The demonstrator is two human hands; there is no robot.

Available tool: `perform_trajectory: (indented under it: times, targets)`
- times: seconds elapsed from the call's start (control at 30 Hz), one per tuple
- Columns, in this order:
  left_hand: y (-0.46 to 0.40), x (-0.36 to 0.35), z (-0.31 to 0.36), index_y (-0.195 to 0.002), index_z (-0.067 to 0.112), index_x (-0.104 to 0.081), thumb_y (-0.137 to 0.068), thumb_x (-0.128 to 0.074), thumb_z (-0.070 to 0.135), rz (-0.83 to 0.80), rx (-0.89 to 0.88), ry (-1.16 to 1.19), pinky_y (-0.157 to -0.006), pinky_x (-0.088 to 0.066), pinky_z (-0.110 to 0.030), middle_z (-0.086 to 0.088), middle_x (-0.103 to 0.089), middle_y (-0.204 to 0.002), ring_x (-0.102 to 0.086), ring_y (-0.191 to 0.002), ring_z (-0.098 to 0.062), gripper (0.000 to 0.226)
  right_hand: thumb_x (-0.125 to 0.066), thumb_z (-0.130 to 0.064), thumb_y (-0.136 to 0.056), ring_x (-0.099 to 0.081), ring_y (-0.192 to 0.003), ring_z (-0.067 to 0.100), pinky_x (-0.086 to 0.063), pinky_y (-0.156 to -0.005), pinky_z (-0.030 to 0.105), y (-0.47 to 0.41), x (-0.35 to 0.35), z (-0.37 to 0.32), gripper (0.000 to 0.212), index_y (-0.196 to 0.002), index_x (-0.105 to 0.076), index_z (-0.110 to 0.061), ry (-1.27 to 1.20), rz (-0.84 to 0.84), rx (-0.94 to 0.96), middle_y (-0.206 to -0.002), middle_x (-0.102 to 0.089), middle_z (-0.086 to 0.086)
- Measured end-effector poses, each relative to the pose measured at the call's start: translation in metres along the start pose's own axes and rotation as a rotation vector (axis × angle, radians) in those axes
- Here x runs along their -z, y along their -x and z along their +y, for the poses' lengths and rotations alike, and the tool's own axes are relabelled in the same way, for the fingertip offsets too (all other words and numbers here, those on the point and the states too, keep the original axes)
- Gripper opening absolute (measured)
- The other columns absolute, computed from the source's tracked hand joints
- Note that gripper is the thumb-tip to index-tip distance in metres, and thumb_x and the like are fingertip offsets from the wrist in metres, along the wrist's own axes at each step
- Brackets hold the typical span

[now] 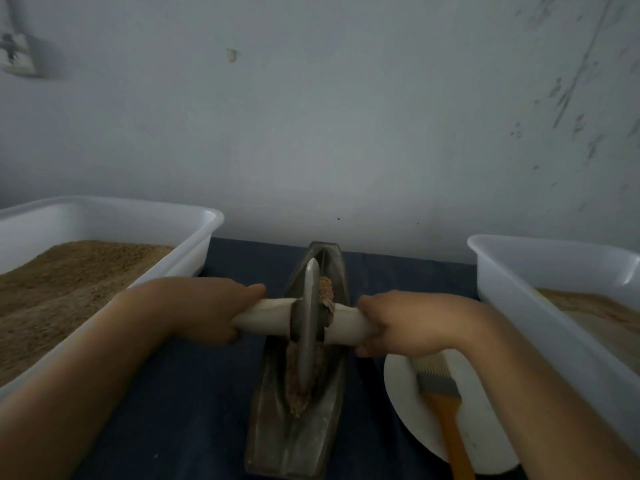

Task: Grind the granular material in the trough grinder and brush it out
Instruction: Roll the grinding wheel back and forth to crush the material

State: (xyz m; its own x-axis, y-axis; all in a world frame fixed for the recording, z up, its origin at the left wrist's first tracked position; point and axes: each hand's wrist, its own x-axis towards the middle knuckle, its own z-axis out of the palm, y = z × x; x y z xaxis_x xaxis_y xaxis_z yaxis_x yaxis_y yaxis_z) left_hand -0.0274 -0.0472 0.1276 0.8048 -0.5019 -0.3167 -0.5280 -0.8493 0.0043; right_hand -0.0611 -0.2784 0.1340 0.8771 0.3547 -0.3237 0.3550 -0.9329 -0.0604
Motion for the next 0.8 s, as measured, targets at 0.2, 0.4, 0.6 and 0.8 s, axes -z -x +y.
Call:
perform_trajectory:
  times: [0.2, 0.4, 0.6, 0.8]
  targets:
    - [-0.003, -0.003, 0.000, -0.099, 0.030, -0.027, -0.092, -0.054, 0.023, 0.003, 0.034, 0.004, -0.080, -0.037, -0.023, 0.007, -0.048, -0.097, -0.046, -0.085, -0.009, 0.029, -0.055, -0.039, -0.092, -0.048, -0.091, 0.015, -0.037, -0.066, 0.024, -0.006, -0.002, 0.003, 0.039, -0.118, -0.045, -0.012, -0.013, 0.011, -0.013, -0.105, -0.051, 0.003]
    - [-0.046, -0.026, -0.006, -0.122, 0.019, -0.033, -0.091, -0.051, 0.022, 0.495, 0.142, -0.186, -0.094, -0.038, -0.033, 0.000, -0.046, -0.121, -0.047, -0.111, -0.020, 0.036, -0.052, -0.026, -0.093, -0.047, -0.098, 0.021, -0.028, -0.073, 0.031, -0.039, -0.023, 0.020, 0.027, -0.114, -0.045, -0.012, 0.082, 0.399, -0.115, -0.110, -0.051, 0.006]
    - [-0.068, -0.041, -0.004, -0.122, 0.022, -0.039, -0.086, -0.054, 0.015, 0.803, 0.202, -0.199, -0.092, -0.031, -0.030, 0.002, -0.045, -0.117, -0.044, -0.107, -0.018, 0.040, -0.054, -0.020, -0.087, -0.045, -0.101, 0.024, -0.022, -0.072, 0.032, -0.059, -0.037, 0.032, 0.029, -0.114, -0.046, -0.012, 0.206, 0.686, -0.115, -0.112, -0.051, 0.006]
    - [-0.051, -0.030, -0.008, -0.124, 0.022, -0.033, -0.090, -0.054, 0.023, 0.568, 0.128, -0.140, -0.098, -0.037, -0.032, 0.002, -0.046, -0.122, -0.047, -0.113, -0.017, 0.040, -0.050, -0.021, -0.092, -0.048, -0.101, 0.024, -0.025, -0.071, 0.031, -0.041, -0.025, 0.021, 0.022, -0.111, -0.045, -0.011, 0.162, 0.439, -0.093, -0.110, -0.052, 0.008]
